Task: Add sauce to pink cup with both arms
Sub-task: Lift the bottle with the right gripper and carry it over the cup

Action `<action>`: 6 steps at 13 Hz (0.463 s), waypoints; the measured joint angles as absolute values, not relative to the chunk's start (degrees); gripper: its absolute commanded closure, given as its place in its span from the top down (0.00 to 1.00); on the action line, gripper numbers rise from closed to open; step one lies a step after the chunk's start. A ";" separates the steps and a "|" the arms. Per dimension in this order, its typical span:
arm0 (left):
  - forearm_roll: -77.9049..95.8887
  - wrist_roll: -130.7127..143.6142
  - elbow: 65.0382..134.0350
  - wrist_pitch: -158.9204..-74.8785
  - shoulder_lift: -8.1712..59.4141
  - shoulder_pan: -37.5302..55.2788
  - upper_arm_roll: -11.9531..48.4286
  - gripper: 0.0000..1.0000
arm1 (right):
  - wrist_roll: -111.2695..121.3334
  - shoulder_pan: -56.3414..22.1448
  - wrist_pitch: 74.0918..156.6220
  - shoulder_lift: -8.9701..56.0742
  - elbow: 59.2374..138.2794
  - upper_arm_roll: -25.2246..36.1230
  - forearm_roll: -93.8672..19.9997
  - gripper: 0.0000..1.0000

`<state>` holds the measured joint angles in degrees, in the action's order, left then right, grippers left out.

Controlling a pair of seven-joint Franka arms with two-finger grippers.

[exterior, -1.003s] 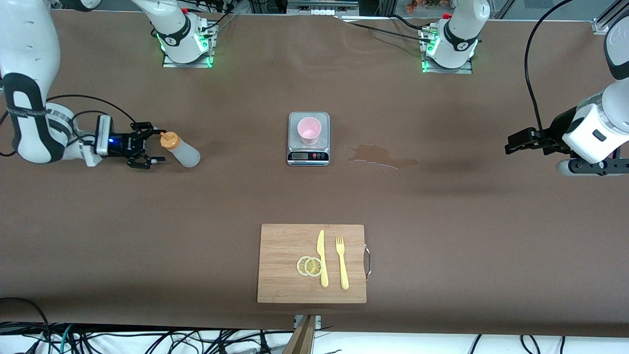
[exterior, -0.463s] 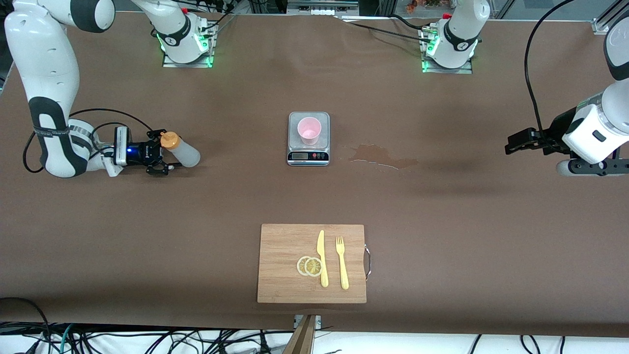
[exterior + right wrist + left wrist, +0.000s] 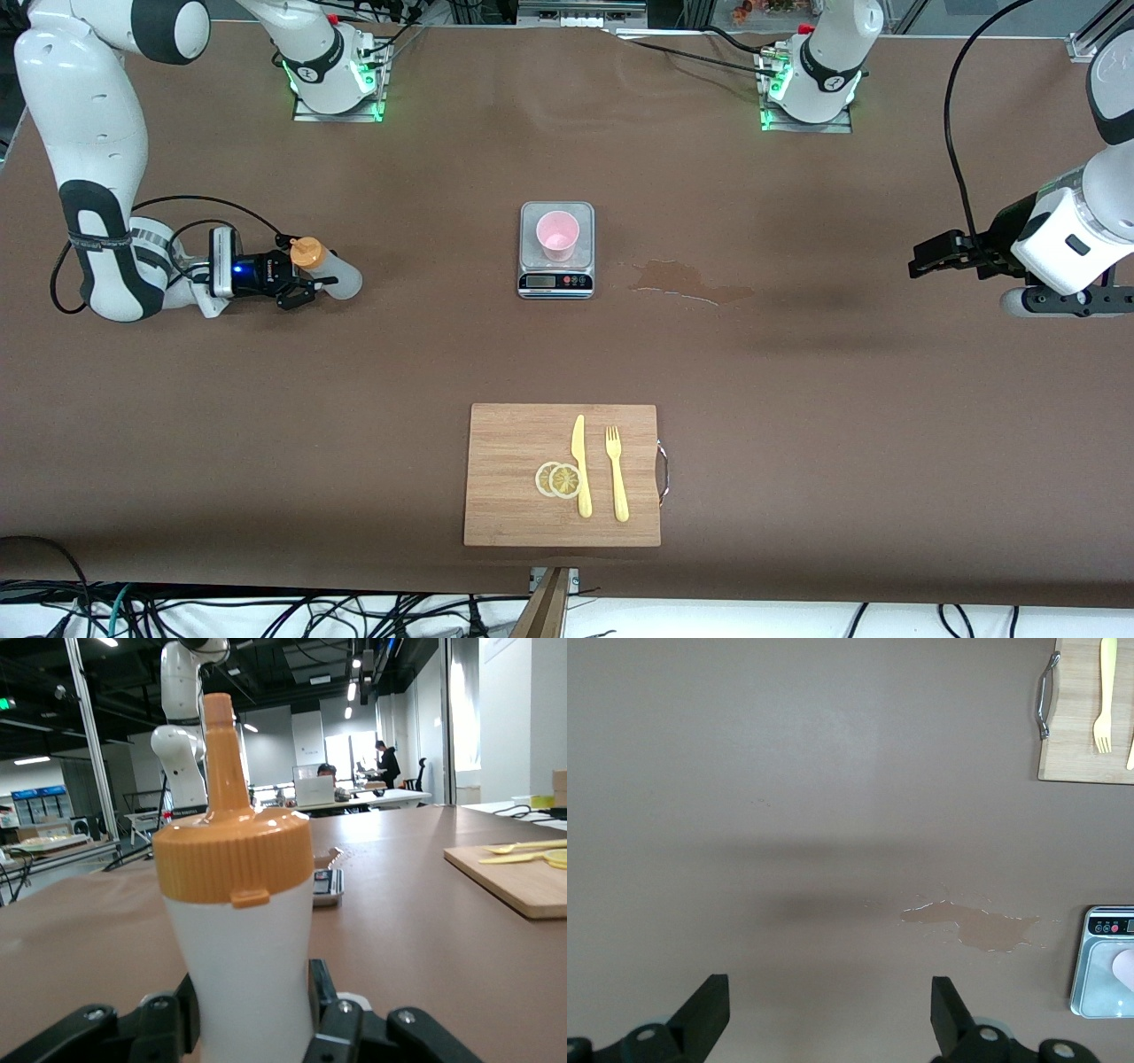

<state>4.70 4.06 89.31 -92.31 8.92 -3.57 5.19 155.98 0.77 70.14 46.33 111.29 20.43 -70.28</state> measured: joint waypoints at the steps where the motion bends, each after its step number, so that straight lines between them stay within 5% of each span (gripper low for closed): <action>1: 4.70 4.06 89.31 -92.31 8.92 -3.57 5.20 1.00 | 155.13 -0.43 68.48 45.89 111.00 20.42 -70.37 0.14; 6: 4.70 4.07 89.31 -92.31 8.92 -3.57 5.26 1.00 | 136.57 -8.26 78.39 33.39 109.31 20.62 -70.27 0.14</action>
<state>4.70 4.07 89.31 -92.31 8.92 -3.57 5.26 136.57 -8.26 78.39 33.39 109.31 20.62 -70.27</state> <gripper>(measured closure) 0.000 0.626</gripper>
